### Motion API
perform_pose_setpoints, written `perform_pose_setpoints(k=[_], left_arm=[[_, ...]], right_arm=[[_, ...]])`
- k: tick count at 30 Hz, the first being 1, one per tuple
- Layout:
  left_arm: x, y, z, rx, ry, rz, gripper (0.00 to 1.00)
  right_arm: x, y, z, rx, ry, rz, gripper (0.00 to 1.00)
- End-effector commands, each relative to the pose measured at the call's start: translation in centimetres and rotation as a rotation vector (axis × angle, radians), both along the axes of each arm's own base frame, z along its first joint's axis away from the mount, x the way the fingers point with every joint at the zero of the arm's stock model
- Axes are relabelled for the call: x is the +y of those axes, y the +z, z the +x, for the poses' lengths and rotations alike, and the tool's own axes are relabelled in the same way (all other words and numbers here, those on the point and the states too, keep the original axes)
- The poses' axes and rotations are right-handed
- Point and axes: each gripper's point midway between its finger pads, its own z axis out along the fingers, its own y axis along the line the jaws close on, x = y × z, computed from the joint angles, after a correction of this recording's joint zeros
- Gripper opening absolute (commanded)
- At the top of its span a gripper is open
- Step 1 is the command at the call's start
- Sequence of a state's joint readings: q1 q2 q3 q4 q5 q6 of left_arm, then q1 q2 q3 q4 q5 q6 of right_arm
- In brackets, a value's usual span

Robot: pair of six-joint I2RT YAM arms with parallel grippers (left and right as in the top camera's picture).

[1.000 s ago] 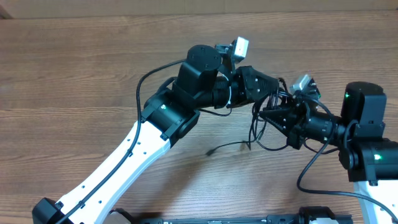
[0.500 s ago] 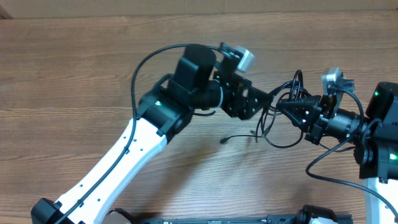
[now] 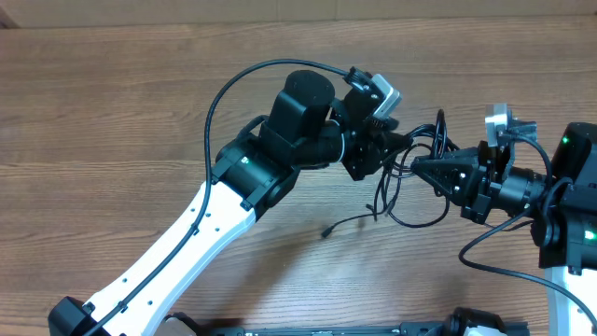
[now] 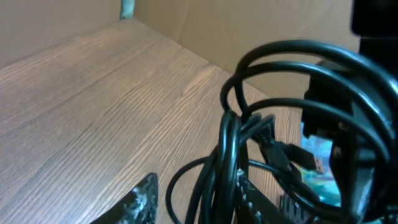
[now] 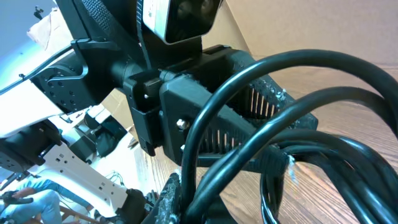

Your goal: Untangle cables

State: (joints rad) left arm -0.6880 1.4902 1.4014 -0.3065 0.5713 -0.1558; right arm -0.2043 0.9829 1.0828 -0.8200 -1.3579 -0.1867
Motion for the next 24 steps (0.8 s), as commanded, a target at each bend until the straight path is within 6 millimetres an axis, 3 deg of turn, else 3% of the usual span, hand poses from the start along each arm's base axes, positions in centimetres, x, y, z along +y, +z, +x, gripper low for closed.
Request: perform_pose_setpoints(k=[1,5,8,10,17,20,22,24], left_arm=[[-0.5,1.3,-0.7,-0.04,-0.016,-0.023,0.21],[-0.8,1.3,-1.0,-0.038,-0.028,-0.023,0.12],[-1.7,1.2,-2.2,-0.037,-0.064,-0.023,0.33],[-2.1,1.2,-2.8,-0.069,-0.09,-0.015,0.35],[-1.9,1.0,-2.0,-0.09,-0.046,0.004,0.05],[-1.6,0.9,-1.1,-0.053,0.017,0.001,0.04],[-0.6,1.1,0.8,0.052,0.164,-0.037,0.04],[-0.1,3.2,1.2,0.067,0.194,-0.114,0.04]], right_arm=[[0.1,1.3,-0.5,-0.034,0.023,0.015,0.04],[0.1,1.2,-0.5,-0.028,0.023,0.017,0.04],[0.1,1.2,-0.6,-0.028,0.023,0.017,0.04],[0.1,1.2,-0.6,-0.028,0.023,0.017,0.04],[0.1,1.2,-0.6,-0.028,0.023,0.017,0.04],[0.1,1.2,-0.6,-0.024,0.022,0.017,0.04],[-0.1,0.7,-0.2,-0.011,-0.007,-0.002,0.04],[-1.0,-1.3,1.1,0.062,-0.119,-0.079,0.04]])
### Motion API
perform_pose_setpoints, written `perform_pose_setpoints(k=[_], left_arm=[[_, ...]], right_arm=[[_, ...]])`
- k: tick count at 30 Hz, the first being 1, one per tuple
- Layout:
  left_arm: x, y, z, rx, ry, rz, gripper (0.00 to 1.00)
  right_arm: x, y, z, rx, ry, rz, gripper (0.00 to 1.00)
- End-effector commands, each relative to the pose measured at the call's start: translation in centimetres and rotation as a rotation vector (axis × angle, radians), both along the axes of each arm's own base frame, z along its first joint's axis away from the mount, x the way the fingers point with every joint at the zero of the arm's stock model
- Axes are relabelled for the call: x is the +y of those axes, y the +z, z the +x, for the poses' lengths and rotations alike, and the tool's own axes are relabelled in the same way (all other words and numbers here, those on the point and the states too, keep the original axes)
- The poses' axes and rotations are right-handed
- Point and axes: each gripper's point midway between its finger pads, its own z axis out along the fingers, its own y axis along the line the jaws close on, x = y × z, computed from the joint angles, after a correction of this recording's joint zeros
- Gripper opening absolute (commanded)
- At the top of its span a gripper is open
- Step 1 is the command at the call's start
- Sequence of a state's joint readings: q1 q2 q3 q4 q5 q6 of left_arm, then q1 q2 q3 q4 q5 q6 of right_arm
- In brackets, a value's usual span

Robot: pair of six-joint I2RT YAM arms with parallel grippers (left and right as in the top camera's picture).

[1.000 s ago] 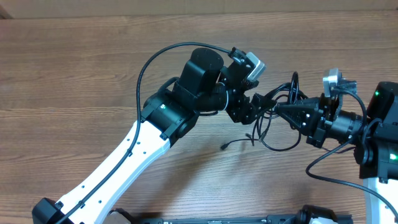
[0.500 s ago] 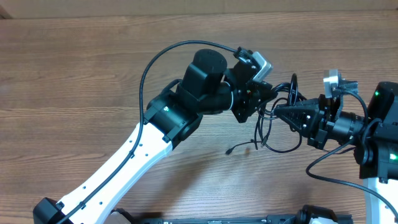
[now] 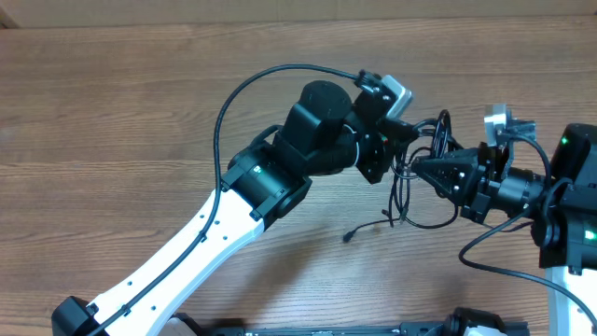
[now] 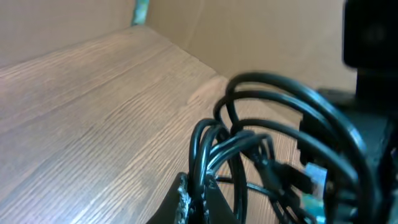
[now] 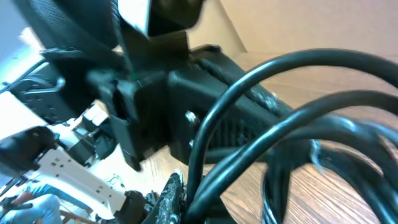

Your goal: Untangle cables

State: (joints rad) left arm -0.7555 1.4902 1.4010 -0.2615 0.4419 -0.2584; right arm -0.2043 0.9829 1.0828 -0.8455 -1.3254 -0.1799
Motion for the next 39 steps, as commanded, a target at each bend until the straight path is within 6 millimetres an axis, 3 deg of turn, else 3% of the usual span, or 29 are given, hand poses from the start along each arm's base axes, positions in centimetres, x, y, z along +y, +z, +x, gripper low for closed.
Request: perform_pose_setpoints(k=[1,6,12,18,23,26,29,33,39], left_arm=[[1.6,3.8,1.2,0.011,0.112,-0.114,0.04],[5.0,8.1,0.5,-0.063,0.169,-0.176,0.04],[7.8,11.6,-0.7,-0.131,0.21,-0.233,0.04],[8.9,12.7,-1.0,-0.155,0.231,-0.253,0.04],[9.8,13.8,-1.5,-0.19,0.255,-0.266,0.04],[10.9,14.2,-1.2,-0.207,0.314,-0.261,0.04],[12.0,13.2,-0.5,-0.191,0.39,-0.218,0.04],[11.9,12.1,-0.6,-0.159,0.382,-0.185,0.04],[11.6,7.4,-0.2,-0.048,0.382,-0.047,0.04]], right_arm=[[-1.3,-1.5,1.3,0.058,-0.134,-0.1,0.04],[-3.0,-3.4,2.8,0.135,-0.277,-0.186,0.04],[-4.8,-5.2,3.6,0.209,-0.398,-0.262,0.04],[-6.7,-7.1,3.9,0.286,-0.514,-0.347,0.04],[-9.6,-8.9,4.2,0.369,-0.681,-0.446,0.04],[-9.9,-9.1,4.2,0.389,-0.705,-0.445,0.04],[-9.8,-9.0,4.2,0.387,-0.701,-0.436,0.04],[-9.1,-8.4,4.4,0.382,-0.674,-0.39,0.04],[-4.9,-3.6,4.8,0.199,-0.439,-0.19,0.04]])
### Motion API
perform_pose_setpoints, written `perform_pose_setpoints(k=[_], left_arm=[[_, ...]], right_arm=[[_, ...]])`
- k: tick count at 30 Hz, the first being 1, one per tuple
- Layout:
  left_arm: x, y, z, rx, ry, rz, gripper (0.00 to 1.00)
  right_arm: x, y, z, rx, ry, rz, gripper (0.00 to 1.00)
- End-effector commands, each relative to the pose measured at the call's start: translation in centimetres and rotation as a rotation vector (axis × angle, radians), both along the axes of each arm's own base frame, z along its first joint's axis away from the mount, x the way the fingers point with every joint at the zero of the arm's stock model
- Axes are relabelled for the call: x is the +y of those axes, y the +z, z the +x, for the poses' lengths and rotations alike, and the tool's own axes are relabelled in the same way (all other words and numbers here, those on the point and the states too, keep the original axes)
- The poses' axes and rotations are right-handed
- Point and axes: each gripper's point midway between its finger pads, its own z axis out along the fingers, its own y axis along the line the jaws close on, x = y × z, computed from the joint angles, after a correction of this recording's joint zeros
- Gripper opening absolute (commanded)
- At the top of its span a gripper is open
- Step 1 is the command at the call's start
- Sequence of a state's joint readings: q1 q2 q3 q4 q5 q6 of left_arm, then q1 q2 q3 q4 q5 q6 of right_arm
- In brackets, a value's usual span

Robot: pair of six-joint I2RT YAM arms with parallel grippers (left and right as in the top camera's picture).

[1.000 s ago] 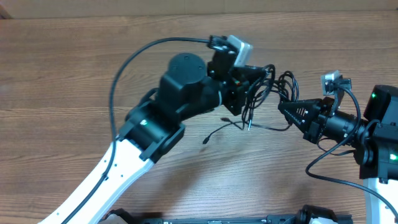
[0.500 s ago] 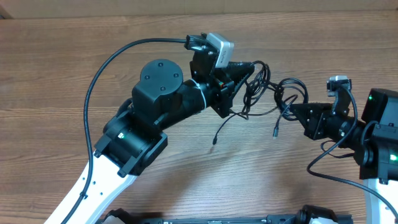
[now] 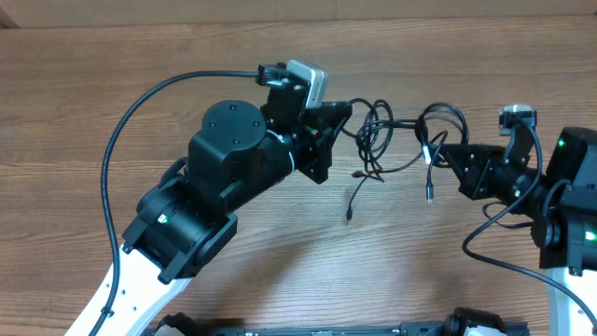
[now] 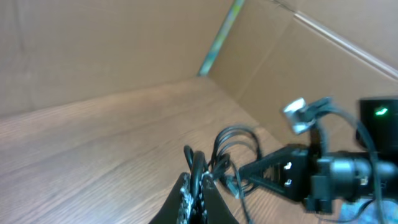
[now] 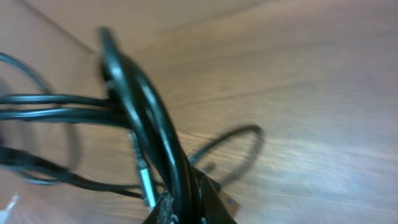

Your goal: Untangle cables

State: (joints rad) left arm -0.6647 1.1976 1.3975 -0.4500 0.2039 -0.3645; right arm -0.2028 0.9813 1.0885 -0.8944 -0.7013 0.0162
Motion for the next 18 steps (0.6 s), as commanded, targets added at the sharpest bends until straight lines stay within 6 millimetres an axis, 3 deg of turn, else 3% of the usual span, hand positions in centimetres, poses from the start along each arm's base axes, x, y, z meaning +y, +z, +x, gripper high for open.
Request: perform_pose_setpoints(k=[1,2,3,7,9,13,15,18], left_arm=[[1.0,-0.1,0.2,0.001,0.035,0.027,0.04],[1.0,-0.7,0.2,0.001,0.027,0.059,0.05],[1.0,-1.1,0.2,-0.001,0.022,0.082,0.13],[0.7,-3.3,-0.4,-0.069,-0.077,0.244,0.73],[-0.2,-4.0,-1.2,-0.115,-0.179,0.291,0.88],[-1.8,-5.5,-1.1,-0.189,-0.299,0.364,0.96],[-3.2,-6.8,-1.7,-0.293,-0.45,0.426,0.95],[-4.3,-7.1,-2.8,-0.465,-0.609,0.472,0.89]], right_arm=[[1.8,3.0,-0.2,-0.1,0.112,0.088,0.04],[2.1,3.6,-0.2,-0.127,0.133,0.098,0.04],[2.2,3.8,-0.2,-0.134,0.141,0.104,0.04],[3.0,4.9,-0.5,-0.181,0.204,0.137,0.04],[3.6,5.6,-0.8,-0.21,0.247,0.156,0.04],[5.3,7.3,-2.8,-0.289,0.414,0.216,0.04],[6.0,8.0,-3.9,-0.338,0.499,0.238,0.04],[6.2,8.1,-4.2,-0.335,0.512,0.251,0.04]])
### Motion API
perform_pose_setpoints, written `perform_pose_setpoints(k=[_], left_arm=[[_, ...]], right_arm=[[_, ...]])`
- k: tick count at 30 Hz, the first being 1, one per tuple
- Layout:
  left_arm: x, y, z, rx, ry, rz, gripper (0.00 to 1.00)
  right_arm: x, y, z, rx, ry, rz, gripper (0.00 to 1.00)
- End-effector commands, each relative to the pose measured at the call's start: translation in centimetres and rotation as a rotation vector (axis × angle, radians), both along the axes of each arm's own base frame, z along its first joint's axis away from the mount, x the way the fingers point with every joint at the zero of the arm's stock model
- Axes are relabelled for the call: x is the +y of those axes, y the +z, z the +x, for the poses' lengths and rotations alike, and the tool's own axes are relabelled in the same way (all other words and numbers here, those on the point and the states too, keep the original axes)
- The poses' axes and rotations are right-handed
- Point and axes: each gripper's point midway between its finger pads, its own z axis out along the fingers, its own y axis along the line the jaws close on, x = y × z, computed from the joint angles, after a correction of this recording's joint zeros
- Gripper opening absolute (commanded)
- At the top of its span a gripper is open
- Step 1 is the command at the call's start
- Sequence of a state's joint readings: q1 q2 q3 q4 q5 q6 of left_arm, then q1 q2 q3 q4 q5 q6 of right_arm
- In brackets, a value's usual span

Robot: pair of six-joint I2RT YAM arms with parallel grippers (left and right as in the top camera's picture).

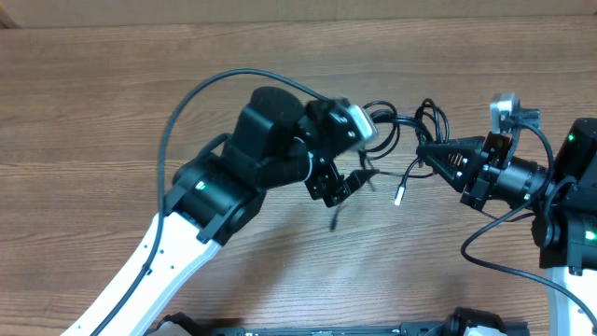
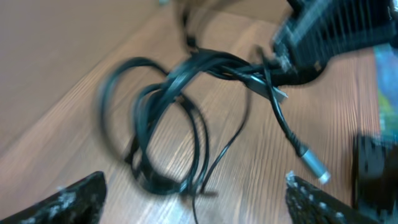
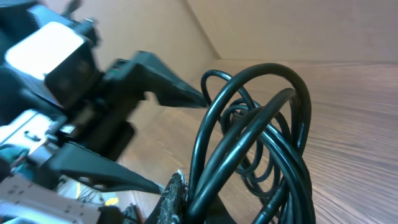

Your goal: Untangle cables

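A tangle of black cables (image 1: 403, 131) hangs in loops from my right gripper (image 1: 432, 155), which is shut on the bundle above the wooden table. In the right wrist view the coils (image 3: 261, 124) rise from the shut right gripper (image 3: 193, 199). A loose silver-tipped plug (image 1: 398, 197) dangles below the tangle. My left gripper (image 1: 341, 184) is just left of the tangle, open and holding nothing. In the left wrist view the left gripper (image 2: 199, 190) has its fingers spread wide, with the cable loops (image 2: 177, 99) and the plug (image 2: 313, 167) ahead of them.
The wooden table (image 1: 112, 112) spreads under both arms. A cardboard wall (image 3: 298, 28) stands behind the table. My left arm's own black cable (image 1: 191, 103) arches over its body.
My left gripper was shut on the cables further left; now it is open, nearer the right gripper and lower. The tangle hangs from the right gripper alone, which has stayed shut.
First both grippers were close together at the tangle, the right one shut on it. Then the left was shut on it too. Later the two stood apart with cables stretched between. Now the left has let go and only the right holds them.
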State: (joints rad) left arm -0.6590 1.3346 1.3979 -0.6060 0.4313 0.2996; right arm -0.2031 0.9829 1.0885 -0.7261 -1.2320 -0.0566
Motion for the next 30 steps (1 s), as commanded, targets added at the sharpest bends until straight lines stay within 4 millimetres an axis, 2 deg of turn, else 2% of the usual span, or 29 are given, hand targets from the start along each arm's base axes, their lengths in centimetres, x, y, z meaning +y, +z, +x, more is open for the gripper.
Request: perform_pose_setpoints(k=[1,4,6,7,14,16,18,19,20,22,25,28,30], left_arm=[[-1.1,1.4,-1.3,-0.227,-0.224,0.02,0.89],[-1.6,4.0,-1.4,-0.404,-0.286,-0.022,0.94],[-2.1,4.5,-1.8,-0.471,-0.341,-0.032,0.96],[-2.2,4.4,-1.6,-0.477,-0.347,-0.029,0.96],[-2.5,3.6,-1.3,-0.459,-0.349,-0.02,0.97],[-2.5,3.6,-1.2,-0.459,-0.348,-0.019,0.96],[-2.5,3.6,-1.3,-0.457,-0.348,-0.02,0.9],[-2.5,3.6,-1.3,-0.45,-0.346,-0.022,0.79],[-2.5,3.6,-1.3,-0.425,-0.338,-0.031,0.59],[-2.8,3.5,-2.6,-0.389,-0.399,-0.065,0.32],[-3.0,3.7,-3.6,-0.369,-0.446,-0.097,0.15],[-2.9,3.4,-3.7,-0.34,-0.439,-0.093,0.04],[-2.7,2.8,-3.6,-0.314,-0.429,-0.072,0.04]], right_arm=[[0.4,1.3,-1.0,-0.057,0.06,0.019,0.04],[0.5,1.1,-1.1,-0.038,0.06,0.024,0.04],[0.7,1.4,-1.7,-0.035,0.093,0.047,0.04],[1.1,2.0,-2.5,-0.068,0.148,0.069,0.04],[1.6,3.1,-4.2,-0.118,0.252,0.124,0.04],[1.8,3.5,-4.8,-0.137,0.288,0.143,0.04],[1.8,3.5,-4.8,-0.137,0.288,0.143,0.04],[1.8,3.5,-4.8,-0.137,0.288,0.142,0.04],[1.8,3.5,-4.8,-0.137,0.288,0.142,0.04],[1.8,3.5,-4.8,-0.137,0.288,0.142,0.04],[1.8,3.5,-4.8,-0.137,0.288,0.142,0.04],[1.8,3.5,-4.8,-0.137,0.288,0.143,0.04],[1.8,3.5,-4.8,-0.138,0.288,0.142,0.04]])
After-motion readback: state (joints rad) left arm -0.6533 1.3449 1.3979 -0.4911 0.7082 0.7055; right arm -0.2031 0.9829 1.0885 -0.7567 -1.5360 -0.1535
